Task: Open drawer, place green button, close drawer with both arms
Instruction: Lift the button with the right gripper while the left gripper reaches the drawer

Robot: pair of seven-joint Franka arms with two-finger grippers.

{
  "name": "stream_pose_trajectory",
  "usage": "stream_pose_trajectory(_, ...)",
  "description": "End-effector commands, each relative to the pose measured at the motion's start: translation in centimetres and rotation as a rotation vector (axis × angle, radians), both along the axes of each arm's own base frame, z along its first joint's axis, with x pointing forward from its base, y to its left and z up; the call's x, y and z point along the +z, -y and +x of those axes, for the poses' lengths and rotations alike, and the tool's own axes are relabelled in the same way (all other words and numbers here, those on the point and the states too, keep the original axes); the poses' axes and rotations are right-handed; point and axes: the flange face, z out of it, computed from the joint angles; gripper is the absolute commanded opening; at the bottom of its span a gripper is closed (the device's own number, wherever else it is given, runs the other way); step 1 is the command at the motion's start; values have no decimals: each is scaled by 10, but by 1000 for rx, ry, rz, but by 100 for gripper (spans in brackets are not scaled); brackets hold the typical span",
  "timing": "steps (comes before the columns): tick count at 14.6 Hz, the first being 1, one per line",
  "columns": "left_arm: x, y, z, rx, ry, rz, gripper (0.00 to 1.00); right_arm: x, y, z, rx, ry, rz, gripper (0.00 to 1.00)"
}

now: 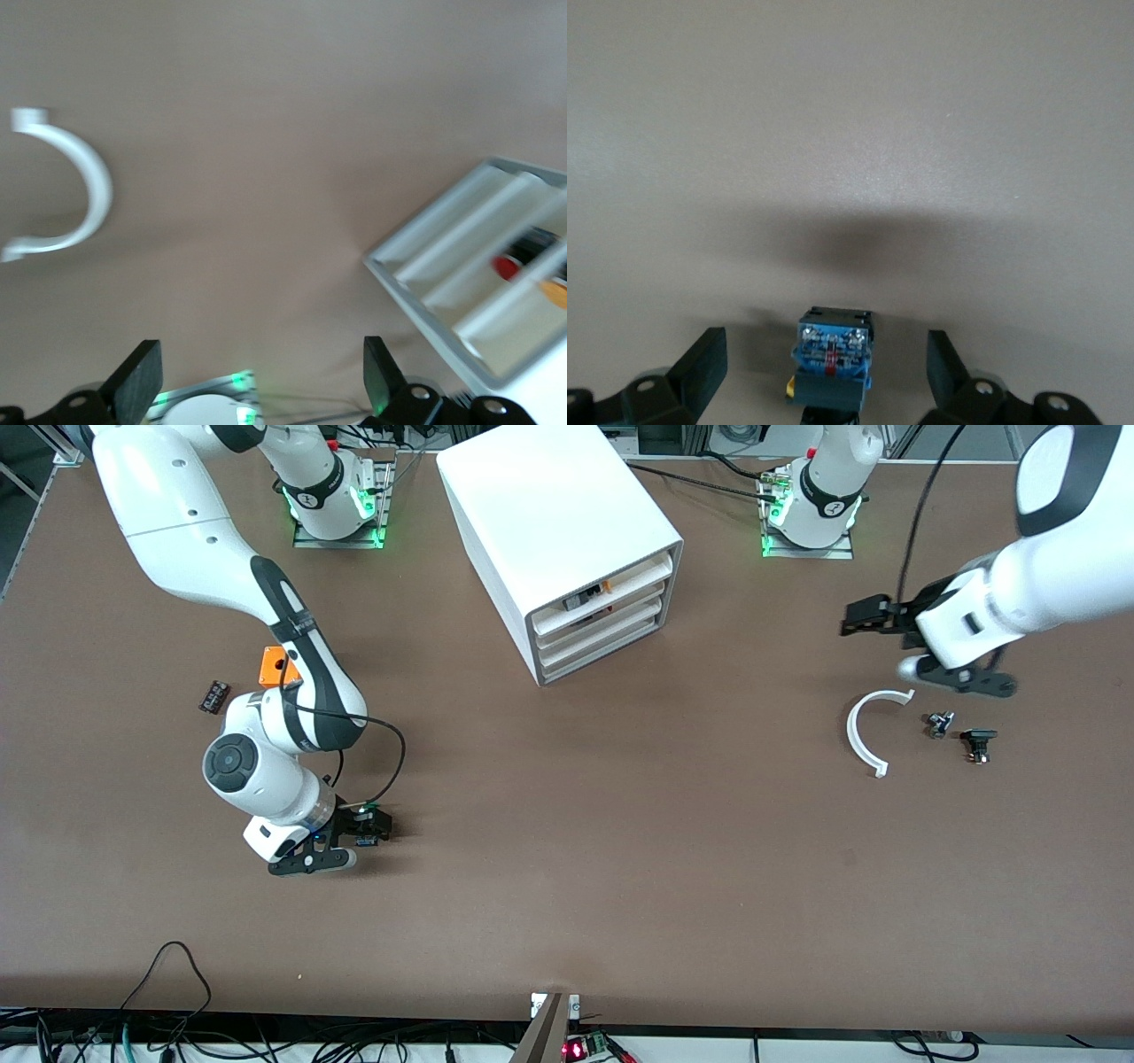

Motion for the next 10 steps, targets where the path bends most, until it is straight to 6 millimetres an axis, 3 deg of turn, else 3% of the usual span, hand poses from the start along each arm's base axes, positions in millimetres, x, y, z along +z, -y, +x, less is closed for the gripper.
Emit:
stream_pose_trajectory(1,-57,22,16,-96,-86,-220,100,-12,-1,2,19,11,-1,98)
stream_pose_trajectory(2,-75,30,21,-128,-93,-315,100,-13,-1,2,19,11,-1,93)
stream_pose_trajectory(4,-109,42,30,-144,-80,-449,100,-10,-1,3,19,16,0,73)
stream_pose_trajectory(9,-184,127,4,-118,38,-632,100,-8,-1,4,19,19,1,0)
stream_pose_trajectory(10,-198,136,2,-110,53,-680,100,-10,-1,3,19,16,1,0)
